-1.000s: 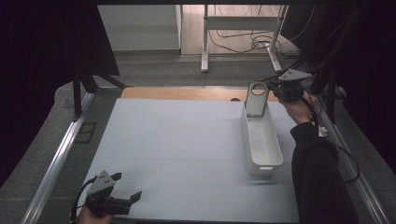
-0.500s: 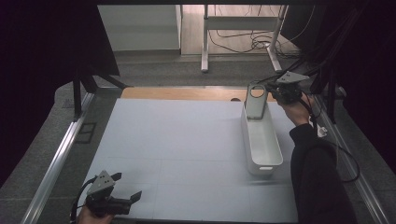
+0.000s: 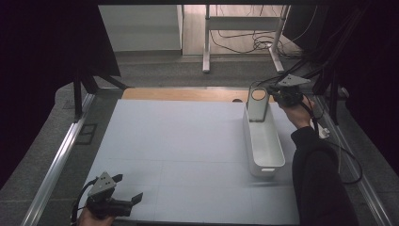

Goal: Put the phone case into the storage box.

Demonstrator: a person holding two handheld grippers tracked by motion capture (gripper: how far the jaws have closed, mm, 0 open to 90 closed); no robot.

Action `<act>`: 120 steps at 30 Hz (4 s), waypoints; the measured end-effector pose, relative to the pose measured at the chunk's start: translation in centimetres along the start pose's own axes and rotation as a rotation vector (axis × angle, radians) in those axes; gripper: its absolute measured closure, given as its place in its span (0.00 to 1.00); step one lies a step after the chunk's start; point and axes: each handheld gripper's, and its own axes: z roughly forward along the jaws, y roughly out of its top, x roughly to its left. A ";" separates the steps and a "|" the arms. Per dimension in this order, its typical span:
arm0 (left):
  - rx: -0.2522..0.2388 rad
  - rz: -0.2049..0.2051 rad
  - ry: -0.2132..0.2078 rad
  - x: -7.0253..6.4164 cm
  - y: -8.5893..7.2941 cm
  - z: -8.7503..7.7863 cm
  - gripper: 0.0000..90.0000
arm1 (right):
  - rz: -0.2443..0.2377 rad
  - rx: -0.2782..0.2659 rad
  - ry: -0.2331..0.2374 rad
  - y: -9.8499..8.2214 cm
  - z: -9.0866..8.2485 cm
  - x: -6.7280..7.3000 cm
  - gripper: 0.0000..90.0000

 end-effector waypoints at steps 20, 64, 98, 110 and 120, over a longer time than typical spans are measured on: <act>0.000 0.000 0.000 0.0 0.0 0.0 0.00 | 0.011 0.017 -0.015 0.1 0.2 0.2 0.77; -0.022 -0.025 0.017 0.1 -0.1 -0.3 0.00 | 0.265 0.119 0.060 0.4 -2.3 1.6 0.27; -0.014 -0.033 -0.034 0.5 -0.2 -0.3 0.00 | 0.374 0.191 0.182 0.0 -7.5 6.8 0.10; -0.014 -0.024 -0.048 0.6 -0.2 -0.3 0.00 | 0.365 0.204 0.197 -0.7 -9.1 9.2 0.04; -0.017 -0.033 -0.055 0.7 -0.2 -0.3 0.00 | 0.366 0.216 0.194 -1.2 -10.6 11.1 0.02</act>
